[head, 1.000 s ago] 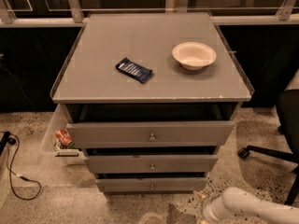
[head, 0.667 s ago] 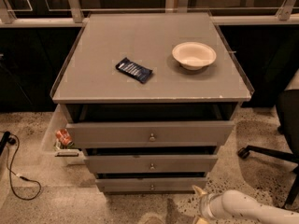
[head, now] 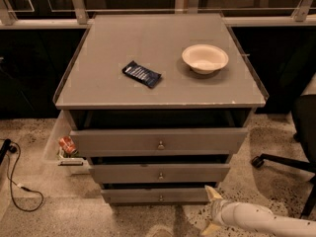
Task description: Open bottom drawer
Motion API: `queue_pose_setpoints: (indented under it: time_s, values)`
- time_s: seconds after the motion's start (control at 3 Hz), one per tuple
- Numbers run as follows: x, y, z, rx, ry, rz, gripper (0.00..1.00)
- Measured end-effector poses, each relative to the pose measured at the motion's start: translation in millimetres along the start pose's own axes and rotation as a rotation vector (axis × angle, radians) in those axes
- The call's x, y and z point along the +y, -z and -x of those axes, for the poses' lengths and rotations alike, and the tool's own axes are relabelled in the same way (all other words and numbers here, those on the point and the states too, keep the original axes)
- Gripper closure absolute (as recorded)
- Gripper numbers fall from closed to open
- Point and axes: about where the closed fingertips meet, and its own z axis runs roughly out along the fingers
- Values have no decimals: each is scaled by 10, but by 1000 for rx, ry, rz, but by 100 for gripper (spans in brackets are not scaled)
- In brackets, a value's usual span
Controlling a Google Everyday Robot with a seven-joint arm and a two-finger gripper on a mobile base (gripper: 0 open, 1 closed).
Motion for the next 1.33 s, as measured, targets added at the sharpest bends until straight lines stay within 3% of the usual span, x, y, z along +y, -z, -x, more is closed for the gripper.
queue_pose_setpoints:
  time_s: [0.33,1.33]
  values:
    - [12,-105,-9,-3,7,1,0]
    - [13,-1070,-47,-21,265,-8,0]
